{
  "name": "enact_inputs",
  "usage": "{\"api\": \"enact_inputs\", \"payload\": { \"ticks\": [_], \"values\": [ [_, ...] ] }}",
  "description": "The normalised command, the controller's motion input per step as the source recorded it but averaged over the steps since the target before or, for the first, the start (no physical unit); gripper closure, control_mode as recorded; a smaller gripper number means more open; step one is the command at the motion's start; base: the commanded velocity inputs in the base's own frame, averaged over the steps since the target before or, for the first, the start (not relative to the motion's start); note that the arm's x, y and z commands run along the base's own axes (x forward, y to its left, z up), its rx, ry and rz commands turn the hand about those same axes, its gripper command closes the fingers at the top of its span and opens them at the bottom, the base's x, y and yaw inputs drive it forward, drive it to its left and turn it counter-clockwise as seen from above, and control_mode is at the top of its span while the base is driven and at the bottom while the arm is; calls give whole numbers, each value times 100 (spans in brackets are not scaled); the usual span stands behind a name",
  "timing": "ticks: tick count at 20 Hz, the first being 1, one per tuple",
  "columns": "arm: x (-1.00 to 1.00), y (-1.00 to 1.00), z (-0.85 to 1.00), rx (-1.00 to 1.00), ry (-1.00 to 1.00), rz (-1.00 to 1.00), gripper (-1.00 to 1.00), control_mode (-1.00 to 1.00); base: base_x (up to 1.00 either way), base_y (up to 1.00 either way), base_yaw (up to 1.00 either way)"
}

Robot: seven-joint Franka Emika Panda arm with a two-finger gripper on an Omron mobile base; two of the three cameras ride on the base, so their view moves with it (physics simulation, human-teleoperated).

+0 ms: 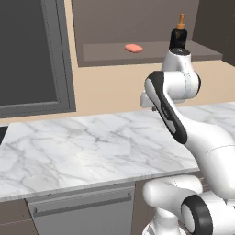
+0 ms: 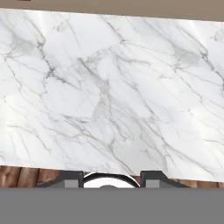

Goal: Locate and retrieve the bar soap and soap dispenser from the cabinet. Place them next to the sink.

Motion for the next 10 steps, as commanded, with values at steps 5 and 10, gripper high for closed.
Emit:
{"api": "enact_inputs", "payload": {
  "ticks": [5, 10],
  "values": [
    [-26, 3, 5, -2, -11, 0, -100, -100, 0, 0, 0],
    [-45, 0, 22, -6, -20, -4, -100, -100, 0, 0, 0]
  ]
}}
